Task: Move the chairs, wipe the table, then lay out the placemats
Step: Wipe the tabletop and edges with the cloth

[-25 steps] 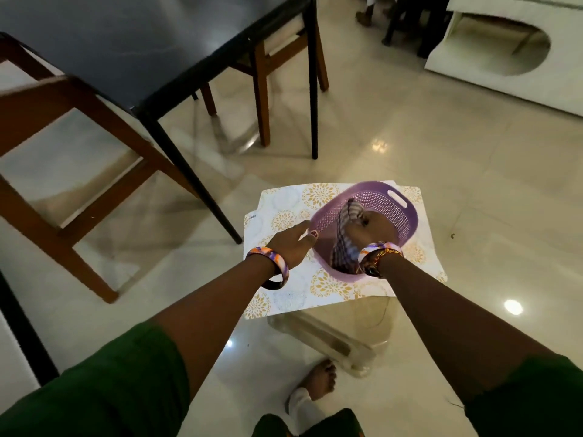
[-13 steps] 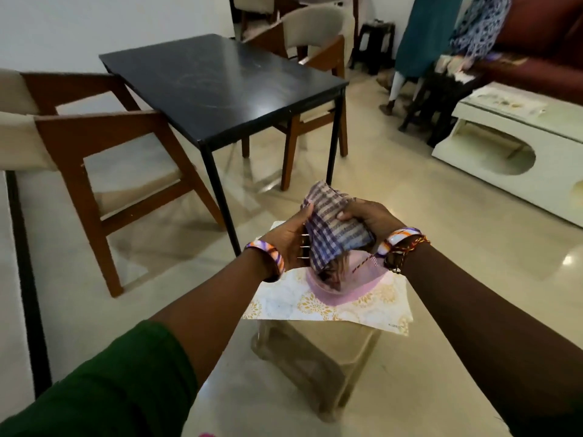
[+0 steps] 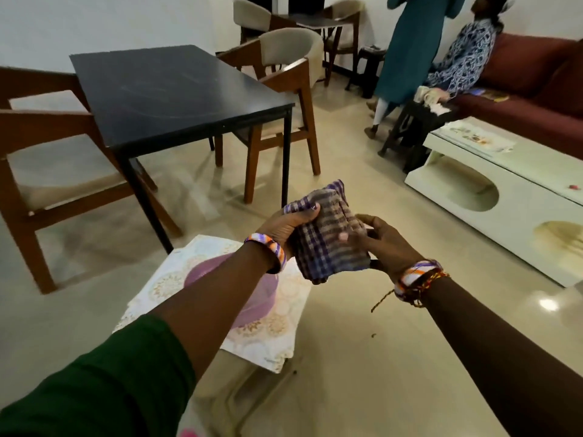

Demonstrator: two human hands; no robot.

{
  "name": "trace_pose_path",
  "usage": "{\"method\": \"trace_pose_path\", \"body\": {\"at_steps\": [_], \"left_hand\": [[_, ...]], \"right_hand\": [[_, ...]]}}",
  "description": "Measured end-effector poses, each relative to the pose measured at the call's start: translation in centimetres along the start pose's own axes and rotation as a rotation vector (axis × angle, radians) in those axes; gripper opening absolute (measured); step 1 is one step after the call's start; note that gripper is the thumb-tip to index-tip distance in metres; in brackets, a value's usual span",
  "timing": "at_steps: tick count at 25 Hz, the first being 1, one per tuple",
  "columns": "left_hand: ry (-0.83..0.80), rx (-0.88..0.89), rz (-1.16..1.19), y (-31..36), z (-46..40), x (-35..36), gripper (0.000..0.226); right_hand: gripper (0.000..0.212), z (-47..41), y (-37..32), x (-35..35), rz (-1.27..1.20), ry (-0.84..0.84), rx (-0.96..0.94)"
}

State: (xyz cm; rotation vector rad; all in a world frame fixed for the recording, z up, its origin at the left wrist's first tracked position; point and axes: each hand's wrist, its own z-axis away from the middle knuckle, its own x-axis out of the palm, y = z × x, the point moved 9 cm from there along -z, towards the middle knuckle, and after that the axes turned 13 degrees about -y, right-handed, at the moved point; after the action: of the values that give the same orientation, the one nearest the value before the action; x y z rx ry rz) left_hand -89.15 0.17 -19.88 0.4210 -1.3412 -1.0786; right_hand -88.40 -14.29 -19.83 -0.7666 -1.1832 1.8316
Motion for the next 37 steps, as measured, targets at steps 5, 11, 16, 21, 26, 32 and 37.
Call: {"method": "trace_pose_path", "body": {"at_steps": [5, 11, 16, 21, 26, 32, 37], "left_hand": [[0.085, -0.027, -0.148, -0.7, -6.0, 3.1, 0.008], [0.316, 0.053, -0.336, 2.3, -12.7, 1.2, 0.014], [0.353, -0.023, -0.289, 5.5, -20.5, -1.1, 0.039], [0.34, -0.013, -0.269, 9.6, -28.0, -1.0, 0.026], [0.539, 0.088, -0.362, 15.7, -34.0, -3.6, 0.032], [0.746, 0.08, -0.312, 21.3, -43.6, -9.3, 0.039], [0.838, 0.049, -0.146, 23.9, -49.2, -13.8, 0.037]], "right_hand": [[0.074, -2.2, -1.4, -4.4, -0.123, -0.164, -0.035], [0.043, -9.2, -4.5, -10.8, 0.026, -0.022, -0.137], [0.042, -17.5, -7.5, -16.5, -0.036, -0.072, -0.083], [0.022, -27.1, -11.0, -19.9, -0.207, -0.199, -0.03], [0.016, -35.7, -13.0, -21.0, -0.224, -0.322, 0.032], [0.036, -49.6, -17.8, -24.2, -0.109, -0.413, 0.065], [0.044, -60.5, -22.3, -23.7, 0.109, -0.492, 0.033]]}}
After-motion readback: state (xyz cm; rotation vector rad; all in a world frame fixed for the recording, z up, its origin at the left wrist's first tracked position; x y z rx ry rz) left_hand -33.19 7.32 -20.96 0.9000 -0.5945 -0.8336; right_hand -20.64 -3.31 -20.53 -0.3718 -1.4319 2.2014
